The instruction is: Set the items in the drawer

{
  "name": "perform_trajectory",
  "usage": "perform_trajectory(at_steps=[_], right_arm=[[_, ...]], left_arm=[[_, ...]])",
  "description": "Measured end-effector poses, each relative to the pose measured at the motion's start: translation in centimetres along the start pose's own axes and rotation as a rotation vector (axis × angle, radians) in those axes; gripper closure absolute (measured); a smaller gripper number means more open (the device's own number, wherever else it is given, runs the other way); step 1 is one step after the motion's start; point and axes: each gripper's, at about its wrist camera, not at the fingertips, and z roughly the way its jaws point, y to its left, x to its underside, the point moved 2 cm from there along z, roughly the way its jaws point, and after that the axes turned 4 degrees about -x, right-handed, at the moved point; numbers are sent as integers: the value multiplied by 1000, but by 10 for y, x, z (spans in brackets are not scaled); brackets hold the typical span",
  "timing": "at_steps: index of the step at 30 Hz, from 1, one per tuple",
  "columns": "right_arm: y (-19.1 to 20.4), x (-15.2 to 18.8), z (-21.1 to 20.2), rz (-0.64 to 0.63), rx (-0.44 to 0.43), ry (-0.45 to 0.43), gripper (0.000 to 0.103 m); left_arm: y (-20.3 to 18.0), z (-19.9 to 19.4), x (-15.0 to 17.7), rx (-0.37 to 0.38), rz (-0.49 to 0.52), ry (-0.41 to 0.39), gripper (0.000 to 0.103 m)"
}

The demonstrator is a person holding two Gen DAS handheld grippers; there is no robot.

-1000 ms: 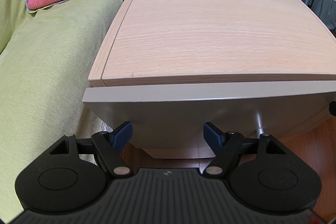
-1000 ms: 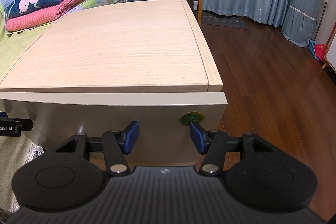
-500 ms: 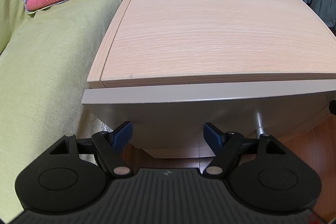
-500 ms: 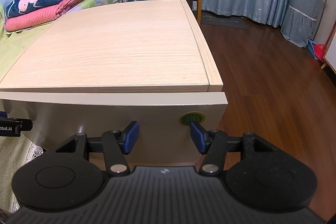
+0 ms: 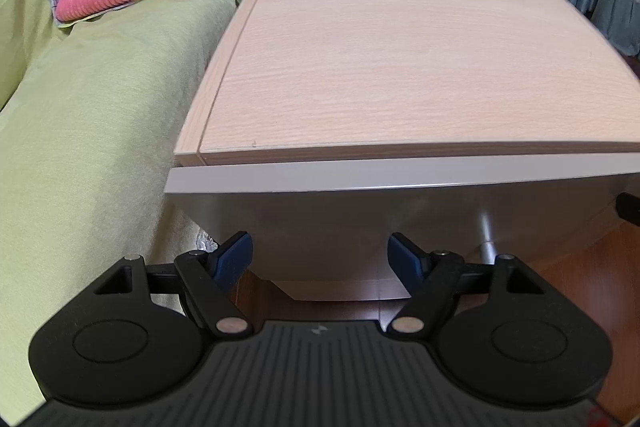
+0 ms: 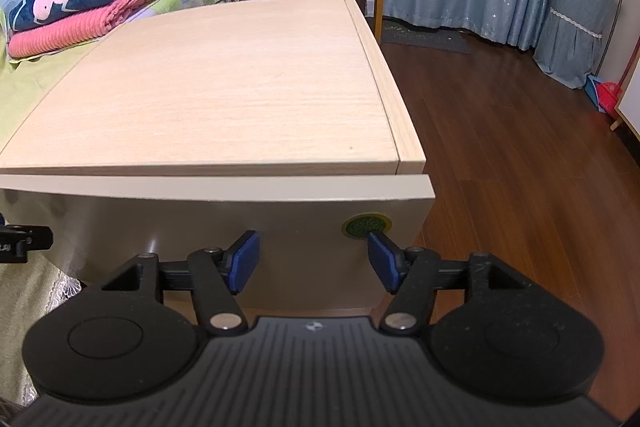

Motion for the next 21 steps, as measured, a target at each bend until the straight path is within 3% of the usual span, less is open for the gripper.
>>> perform_trajectory(at_steps=[7,14,21], right_arm=[[7,-12,-27,14,-56,-80,30],[14,-26,-70,-10,-94,-161,4],[14,-30,-96,-1,-88,-170,1]], left_arm=[[1,-37,1,-9,-19,-49,24],[3,-76,-3,5,-46,-96,20],[-7,-104,0,-12,-28,-120,16]])
